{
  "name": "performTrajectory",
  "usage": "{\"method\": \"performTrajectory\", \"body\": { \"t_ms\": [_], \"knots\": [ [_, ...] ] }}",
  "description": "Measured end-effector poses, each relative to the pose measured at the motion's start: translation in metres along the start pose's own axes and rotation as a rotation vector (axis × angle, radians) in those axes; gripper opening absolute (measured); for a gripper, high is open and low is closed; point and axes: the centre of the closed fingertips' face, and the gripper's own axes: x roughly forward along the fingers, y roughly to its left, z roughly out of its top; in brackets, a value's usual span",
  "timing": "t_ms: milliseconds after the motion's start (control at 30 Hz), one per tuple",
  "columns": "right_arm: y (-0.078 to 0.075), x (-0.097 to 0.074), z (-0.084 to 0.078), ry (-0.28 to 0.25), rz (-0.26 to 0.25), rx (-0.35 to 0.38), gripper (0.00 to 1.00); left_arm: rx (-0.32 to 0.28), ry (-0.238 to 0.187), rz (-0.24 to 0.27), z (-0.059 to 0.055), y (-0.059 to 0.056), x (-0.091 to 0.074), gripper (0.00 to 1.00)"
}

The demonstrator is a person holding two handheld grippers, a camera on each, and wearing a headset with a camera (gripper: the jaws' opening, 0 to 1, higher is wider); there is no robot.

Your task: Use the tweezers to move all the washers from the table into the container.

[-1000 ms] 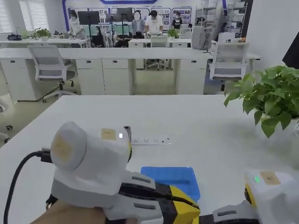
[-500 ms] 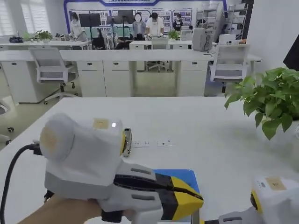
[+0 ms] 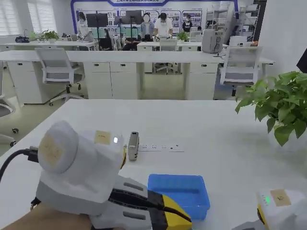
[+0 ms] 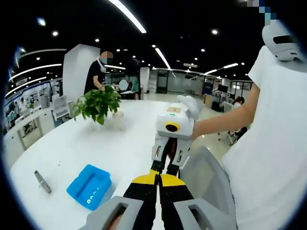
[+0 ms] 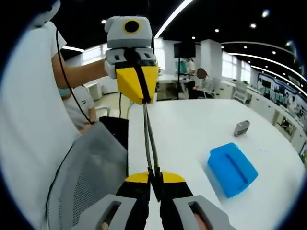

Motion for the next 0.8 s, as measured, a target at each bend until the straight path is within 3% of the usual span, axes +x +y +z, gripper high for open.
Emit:
{"method": "performTrajectory", "body": {
  "t_ms": [200,367,433,567,633,767,800],
  "knots": [
    [-0.003,0.004,-0.005,0.069,-0.014,-0.064,0.01,0.035,0.026,0.024,-0.009,0.007,0.001,0.0],
    [-0.005,0.005,-0.01,0.114,-0.009,-0.091,0.01,-0.021,0.077,0.02,-0.021,0.015,0.004,0.0],
    [-0.006,0.006,-0.01,0.117,-0.005,-0.094,0.01,-0.002,0.12,0.005,-0.029,0.015,0.006,0.0],
    [-0.009,0.006,-0.018,0.197,0.003,-0.161,0.01,0.008,0.194,-0.009,-0.042,0.015,0.01,0.0],
    [-0.011,0.008,-0.018,0.199,0.007,-0.173,0.01,0.021,0.22,-0.023,-0.048,0.015,0.013,0.0],
    [-0.016,0.01,-0.024,0.244,0.016,-0.216,0.01,0.051,0.326,-0.033,-0.071,0.017,0.018,0.0],
    [-0.016,0.011,-0.026,0.255,0.018,-0.226,0.01,0.045,0.333,-0.031,-0.074,0.018,0.022,0.02]
  ]
}}
